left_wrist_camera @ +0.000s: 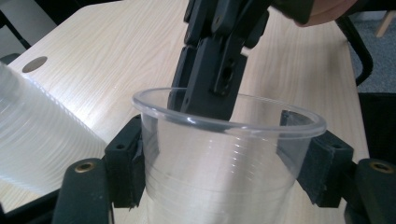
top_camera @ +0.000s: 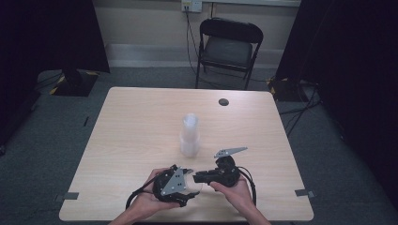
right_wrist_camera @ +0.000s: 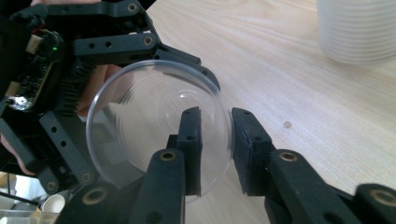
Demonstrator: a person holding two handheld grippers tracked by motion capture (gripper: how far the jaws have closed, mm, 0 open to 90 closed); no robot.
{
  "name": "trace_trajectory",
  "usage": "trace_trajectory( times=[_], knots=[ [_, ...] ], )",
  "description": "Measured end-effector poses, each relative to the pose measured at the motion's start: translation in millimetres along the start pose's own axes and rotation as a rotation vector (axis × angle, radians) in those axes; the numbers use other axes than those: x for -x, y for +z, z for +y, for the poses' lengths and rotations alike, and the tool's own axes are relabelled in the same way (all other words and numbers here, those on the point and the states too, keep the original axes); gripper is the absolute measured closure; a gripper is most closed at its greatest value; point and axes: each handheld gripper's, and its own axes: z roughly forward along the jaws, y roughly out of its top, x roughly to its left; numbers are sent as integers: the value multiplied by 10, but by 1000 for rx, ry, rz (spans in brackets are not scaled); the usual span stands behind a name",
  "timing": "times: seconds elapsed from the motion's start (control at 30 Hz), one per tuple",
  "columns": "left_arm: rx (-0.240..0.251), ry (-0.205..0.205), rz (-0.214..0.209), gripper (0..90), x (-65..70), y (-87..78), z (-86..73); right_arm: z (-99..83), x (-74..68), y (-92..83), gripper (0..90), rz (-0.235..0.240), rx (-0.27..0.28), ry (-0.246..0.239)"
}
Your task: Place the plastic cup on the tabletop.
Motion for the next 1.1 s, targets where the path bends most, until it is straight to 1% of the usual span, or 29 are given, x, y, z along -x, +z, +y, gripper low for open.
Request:
trace_trajectory(
  times=[0.1,0.13,0.17,0.23,0.3,0.33,0.5,0.53,0.63,0.73,0.8,0.9,0.97,1.03,1.07,1.1],
  knots=[
    [8,-22,0,294,-11,-2,-12,6,-3,-17,704,10,17,-2],
    [5,-20,1,294,-18,-3,-12,7,-8,-17,698,10,19,-8],
    [2,-17,0,294,-23,-4,-14,6,-12,-14,689,1,21,-22],
    [-1,-19,3,294,-29,-8,-18,8,-15,-10,674,1,24,-24],
    [6,-32,10,294,-35,-12,-28,12,-20,-19,662,-4,39,-31],
    [1,-31,13,294,-50,-22,-31,16,-21,-27,654,-5,48,-34],
    [19,-85,28,297,-114,-35,-64,37,-18,-69,639,-4,86,-49],
    [14,-87,33,297,-128,-46,-68,41,-18,-77,639,-2,96,-49],
    [18,-105,43,297,-161,-62,-87,55,-13,-101,638,-2,124,-62],
    [27,-133,51,299,-211,-74,-107,67,-9,-117,650,-25,135,-82],
    [37,-156,57,298,-230,-79,-118,70,-2,-120,650,-15,146,-85],
    [44,-178,70,299,-270,-105,-130,66,1,-137,651,-22,156,-97],
    [62,-198,81,299,-300,-120,-137,60,3,-153,650,-27,162,-95],
    [77,-230,87,299,-321,-134,-145,56,10,-168,651,-30,165,-97],
    [71,-224,92,299,-339,-150,-148,55,14,-177,651,-32,167,-99],
    [84,-244,92,299,-346,-158,-158,56,17,-181,651,-33,171,-99]
  ],
)
